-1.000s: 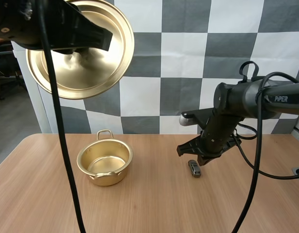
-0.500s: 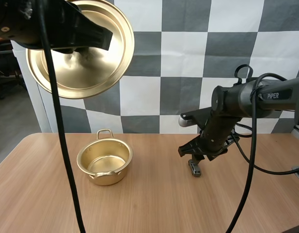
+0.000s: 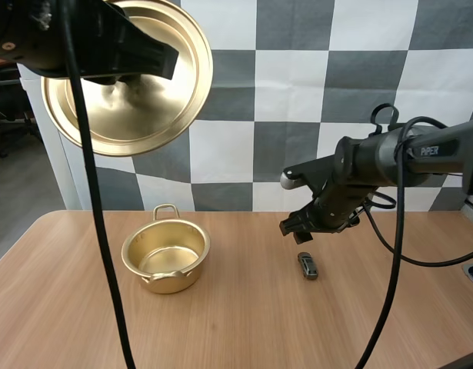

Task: Open the pot, put the car inside, and close it

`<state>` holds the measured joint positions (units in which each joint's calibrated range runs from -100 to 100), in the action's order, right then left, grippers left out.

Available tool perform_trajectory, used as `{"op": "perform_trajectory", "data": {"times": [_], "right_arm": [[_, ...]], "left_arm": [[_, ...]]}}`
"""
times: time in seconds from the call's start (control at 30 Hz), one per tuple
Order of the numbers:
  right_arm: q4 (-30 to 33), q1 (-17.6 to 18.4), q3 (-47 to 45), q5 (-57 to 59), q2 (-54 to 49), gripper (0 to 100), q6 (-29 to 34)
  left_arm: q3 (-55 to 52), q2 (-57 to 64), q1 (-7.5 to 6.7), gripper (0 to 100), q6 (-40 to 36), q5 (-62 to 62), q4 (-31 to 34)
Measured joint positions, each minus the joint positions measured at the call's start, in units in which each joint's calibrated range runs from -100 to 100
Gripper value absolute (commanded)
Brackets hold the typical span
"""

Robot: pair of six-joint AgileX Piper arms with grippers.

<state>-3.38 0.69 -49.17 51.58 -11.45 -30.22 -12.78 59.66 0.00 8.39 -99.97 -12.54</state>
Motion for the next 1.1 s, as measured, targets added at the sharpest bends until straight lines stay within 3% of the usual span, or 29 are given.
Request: {"op": "perform_trajectory", "data": {"times": [0.5, 0.83, 1.1], "right_arm": [[-0.14, 0.0, 0.0, -0.15, 11.68, 100, -0.11], [2.1, 0.0, 0.0, -6.26, 17.62, 100, -0.41], [1.89, 0.0, 0.0, -7.3, 20.09, 100, -3.85]], "left_arm": [[0.0, 0.0, 0.05, 0, 0.0, 0.0, 0.0], [0.0, 0.0, 0.05, 0, 0.0, 0.0, 0.0], [0.0, 0.0, 0.05, 0, 0.0, 0.0, 0.0]]}}
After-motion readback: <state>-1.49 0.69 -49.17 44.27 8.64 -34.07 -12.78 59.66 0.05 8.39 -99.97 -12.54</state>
